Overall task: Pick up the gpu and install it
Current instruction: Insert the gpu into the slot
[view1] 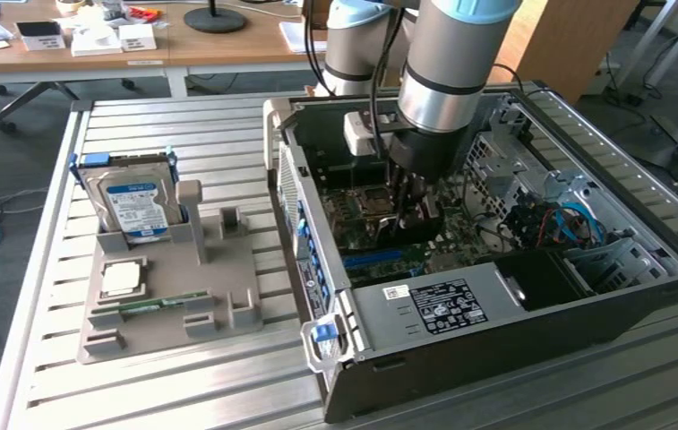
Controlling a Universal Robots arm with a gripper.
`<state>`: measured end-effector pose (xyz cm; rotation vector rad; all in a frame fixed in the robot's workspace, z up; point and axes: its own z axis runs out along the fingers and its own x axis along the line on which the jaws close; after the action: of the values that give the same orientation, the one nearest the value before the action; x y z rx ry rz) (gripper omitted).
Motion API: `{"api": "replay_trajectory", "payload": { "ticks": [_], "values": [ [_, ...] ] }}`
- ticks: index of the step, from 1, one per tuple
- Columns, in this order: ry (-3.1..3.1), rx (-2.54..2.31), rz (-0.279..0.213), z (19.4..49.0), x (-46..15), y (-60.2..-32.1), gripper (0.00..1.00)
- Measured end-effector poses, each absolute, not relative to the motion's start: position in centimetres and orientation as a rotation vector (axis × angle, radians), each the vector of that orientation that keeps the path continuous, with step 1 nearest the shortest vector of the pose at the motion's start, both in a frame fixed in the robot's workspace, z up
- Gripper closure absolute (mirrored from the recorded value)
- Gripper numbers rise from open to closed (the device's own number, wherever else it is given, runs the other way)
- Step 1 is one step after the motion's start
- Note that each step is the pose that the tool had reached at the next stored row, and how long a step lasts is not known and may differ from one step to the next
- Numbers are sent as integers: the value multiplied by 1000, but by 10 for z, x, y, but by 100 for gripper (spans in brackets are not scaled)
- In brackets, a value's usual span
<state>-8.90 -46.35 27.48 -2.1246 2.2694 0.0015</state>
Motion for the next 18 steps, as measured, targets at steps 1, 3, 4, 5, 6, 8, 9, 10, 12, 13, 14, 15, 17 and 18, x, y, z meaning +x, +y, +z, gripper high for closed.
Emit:
{"api": "replay_trajectory", "payload": {
  "ticks": [1, 3, 4, 5, 6, 8, 9, 10, 12, 13, 14, 15, 17, 18],
  "values": [
    [2269, -2125, 1, 275, -89, -463, 73],
    [2269, -2125, 1, 275, -90, -463, 73],
    [2269, -2125, 1, 275, -90, -464, 73],
    [2269, -2125, 1, 275, -91, -463, 73],
    [2269, -2125, 1, 275, -91, -464, 73],
    [2269, -2125, 1, 275, -92, -464, 73],
    [2269, -2125, 1, 275, -92, -464, 73],
    [2269, -2125, 1, 275, -92, -464, 73],
    [2270, -2124, 2, 275, -93, -464, 73],
    [2269, -2124, 1, 275, -93, -464, 73],
    [2269, -2125, 1, 275, -94, -464, 73],
    [2269, -2125, 1, 275, -94, -464, 73],
    [2269, -2125, 1, 275, -94, -464, 73],
    [2269, -2125, 1, 275, -95, -464, 73]
  ]
}}
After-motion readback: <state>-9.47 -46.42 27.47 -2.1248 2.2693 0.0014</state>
